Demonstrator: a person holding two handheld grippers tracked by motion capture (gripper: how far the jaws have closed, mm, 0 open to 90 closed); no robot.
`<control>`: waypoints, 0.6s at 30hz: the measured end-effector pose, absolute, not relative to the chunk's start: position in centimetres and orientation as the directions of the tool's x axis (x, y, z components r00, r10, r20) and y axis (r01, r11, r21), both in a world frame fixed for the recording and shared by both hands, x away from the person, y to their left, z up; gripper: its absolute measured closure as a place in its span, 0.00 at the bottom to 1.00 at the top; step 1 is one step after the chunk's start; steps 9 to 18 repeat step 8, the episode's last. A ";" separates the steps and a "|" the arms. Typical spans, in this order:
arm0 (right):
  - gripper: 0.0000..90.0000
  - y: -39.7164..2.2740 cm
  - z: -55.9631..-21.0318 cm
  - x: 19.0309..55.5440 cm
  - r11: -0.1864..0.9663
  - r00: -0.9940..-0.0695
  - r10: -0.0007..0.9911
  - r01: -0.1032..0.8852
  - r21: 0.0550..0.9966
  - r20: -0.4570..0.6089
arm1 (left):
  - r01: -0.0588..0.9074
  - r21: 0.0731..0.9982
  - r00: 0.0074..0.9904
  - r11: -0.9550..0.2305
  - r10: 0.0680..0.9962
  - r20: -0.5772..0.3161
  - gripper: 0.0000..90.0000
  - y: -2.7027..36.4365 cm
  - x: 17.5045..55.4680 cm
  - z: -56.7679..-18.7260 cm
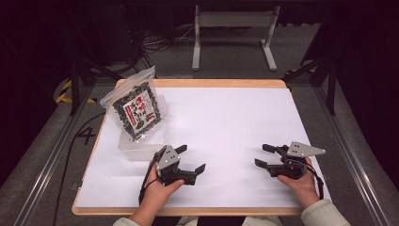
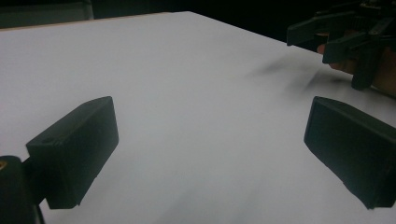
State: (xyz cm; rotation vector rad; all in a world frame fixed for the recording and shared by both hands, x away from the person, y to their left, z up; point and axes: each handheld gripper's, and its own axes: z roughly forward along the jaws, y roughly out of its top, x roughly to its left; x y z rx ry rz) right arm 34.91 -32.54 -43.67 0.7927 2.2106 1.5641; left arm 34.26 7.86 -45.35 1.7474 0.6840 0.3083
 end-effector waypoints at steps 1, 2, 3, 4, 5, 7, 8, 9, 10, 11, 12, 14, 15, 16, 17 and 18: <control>0.34 -32.5 -43.6 34.9 0.250 -0.795 0.605 0.250 0.935 0.051 | 0.285 0.946 0.793 -0.153 0.592 -0.144 0.04 7.9 34.2 -45.4; 0.34 -32.6 -43.6 34.9 0.249 -0.794 0.606 0.247 0.936 0.048 | 0.285 0.946 0.793 -0.153 0.592 -0.143 0.04 7.9 34.3 -45.4; 0.34 -32.6 -43.6 34.9 0.247 -0.794 0.606 0.245 0.938 0.048 | 0.285 0.946 0.793 -0.153 0.591 -0.143 0.04 7.9 34.2 -45.4; 0.34 -32.6 -43.6 34.9 0.245 -0.794 0.606 0.243 0.939 0.047 | 0.286 0.946 0.793 -0.152 0.592 -0.144 0.04 7.9 34.3 -45.4; 0.34 -32.6 -43.6 34.9 0.245 -0.793 0.607 0.242 0.939 0.046 | 0.283 0.947 0.793 -0.153 0.593 -0.141 0.04 7.9 34.3 -45.3; 0.34 -32.6 -43.6 34.9 0.243 -0.791 0.610 0.244 0.939 0.048 | 0.283 0.947 0.794 -0.153 0.591 -0.142 0.04 7.9 34.3 -45.3; 0.34 -32.6 -43.6 34.9 0.244 -0.791 0.610 0.243 0.939 0.047 | 0.283 0.947 0.793 -0.154 0.592 -0.141 0.04 7.9 34.3 -45.3; 0.34 -32.6 -43.6 34.9 0.244 -0.791 0.610 0.243 0.939 0.047 | 0.283 0.947 0.793 -0.154 0.592 -0.141 0.04 7.9 34.3 -45.3; 0.34 -32.6 -43.6 34.9 0.244 -0.791 0.610 0.243 0.939 0.047 | 0.283 0.947 0.793 -0.154 0.592 -0.141 0.04 7.9 34.3 -45.3; 0.34 -32.6 -43.6 34.9 0.244 -0.791 0.610 0.243 0.939 0.047 | 0.283 0.947 0.793 -0.154 0.592 -0.141 0.04 7.9 34.3 -45.3; 0.34 -32.6 -43.6 34.9 0.244 -0.791 0.610 0.243 0.939 0.047 | 0.283 0.947 0.793 -0.154 0.592 -0.141 0.04 7.9 34.3 -45.3; 0.34 -32.6 -43.6 34.9 0.244 -0.791 0.610 0.243 0.939 0.047 | 0.283 0.947 0.793 -0.154 0.592 -0.141 0.04 7.9 34.3 -45.3; 0.34 -32.6 -43.6 34.9 0.244 -0.791 0.610 0.243 0.939 0.047 | 0.283 0.947 0.793 -0.154 0.592 -0.141 0.04 7.9 34.3 -45.3; 0.34 -32.6 -43.6 34.9 0.244 -0.791 0.610 0.243 0.939 0.047 | 0.283 0.947 0.793 -0.154 0.592 -0.141 0.04 7.9 34.3 -45.3; 0.34 -32.6 -43.6 34.9 0.244 -0.791 0.610 0.243 0.939 0.047 | 0.283 0.947 0.793 -0.154 0.592 -0.141 0.04 7.9 34.3 -45.3; 0.34 -32.6 -43.6 34.9 0.244 -0.791 0.610 0.243 0.939 0.047 | 0.283 0.947 0.793 -0.154 0.592 -0.141 0.04 7.9 34.3 -45.3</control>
